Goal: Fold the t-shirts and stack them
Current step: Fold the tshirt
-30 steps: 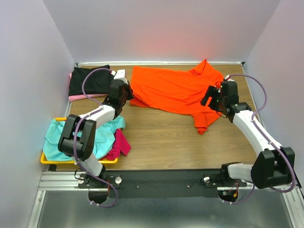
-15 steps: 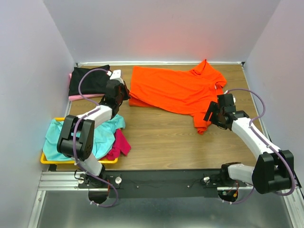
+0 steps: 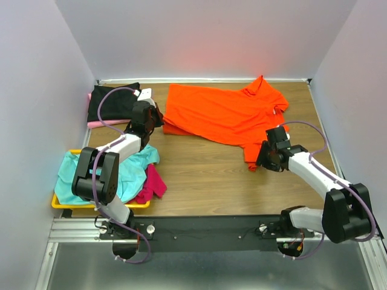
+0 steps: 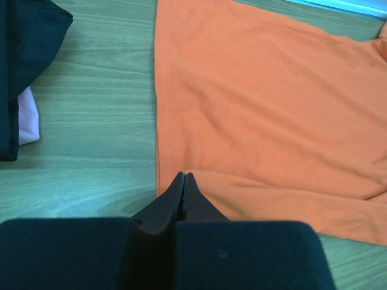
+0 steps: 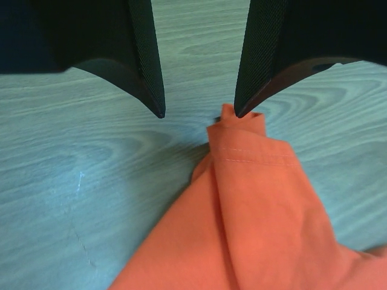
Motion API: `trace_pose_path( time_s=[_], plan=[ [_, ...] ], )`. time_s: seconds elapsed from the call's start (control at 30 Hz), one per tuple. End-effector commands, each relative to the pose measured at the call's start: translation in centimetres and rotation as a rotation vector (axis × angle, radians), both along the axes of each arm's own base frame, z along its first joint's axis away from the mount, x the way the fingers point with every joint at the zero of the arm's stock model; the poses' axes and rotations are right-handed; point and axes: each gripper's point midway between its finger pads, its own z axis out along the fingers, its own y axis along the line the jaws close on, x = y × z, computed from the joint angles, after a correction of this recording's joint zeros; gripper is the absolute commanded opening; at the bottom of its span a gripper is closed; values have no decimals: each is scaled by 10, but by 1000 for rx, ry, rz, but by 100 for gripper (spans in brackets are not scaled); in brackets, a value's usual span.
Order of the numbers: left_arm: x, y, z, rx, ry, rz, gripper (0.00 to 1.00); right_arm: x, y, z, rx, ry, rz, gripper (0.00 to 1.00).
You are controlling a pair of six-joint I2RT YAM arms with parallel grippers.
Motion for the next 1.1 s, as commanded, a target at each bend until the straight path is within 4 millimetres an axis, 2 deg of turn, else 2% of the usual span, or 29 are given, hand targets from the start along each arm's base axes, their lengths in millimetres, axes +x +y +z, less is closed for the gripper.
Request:
trace_pose_path(
  time_s=[0.0,0.07,0.3,0.4,0.5,0.53,0.63,0.67,0.73,0.8,0.87,1.03,1.07],
  plan=[
    [1,-1,8,-17,-22,-16,0,-8,-2,-16,-16,41,-31,56],
    [1,0,10,-16,-27,-14,0,-8,-4,-19,-21,45,-34,56],
    [1,0,8,-20,-23,-16,0,12,3,-20,-7,-1,-22,50],
    [1,-1,6,-20,-18,-21,0,20,5,-22,-8,-5,-8,45],
    [1,0,6,-19,-18,-19,0,26,8,-24,-7,-11,7,36],
    [1,0,5,-19,-17,-19,0,30,9,-21,-7,-20,15,27],
    [1,-1,6,-21,-18,-21,0,35,15,-18,-12,-32,35,13],
    [0,-1,5,-22,-16,-23,0,39,19,-14,-13,-44,45,5],
    [0,-1,5,-24,-16,-24,0,41,22,-12,-24,-52,57,0],
    [0,-1,6,-24,-17,-24,0,46,31,-8,-31,-66,78,1],
    [-1,-2,4,-24,-13,-25,0,48,39,-12,-39,-53,98,1],
    [-1,-3,5,-26,-14,-31,0,59,71,-12,-89,-62,160,0],
    [-1,-3,3,-26,-10,-32,0,57,78,-21,-103,-38,179,1]
  ],
)
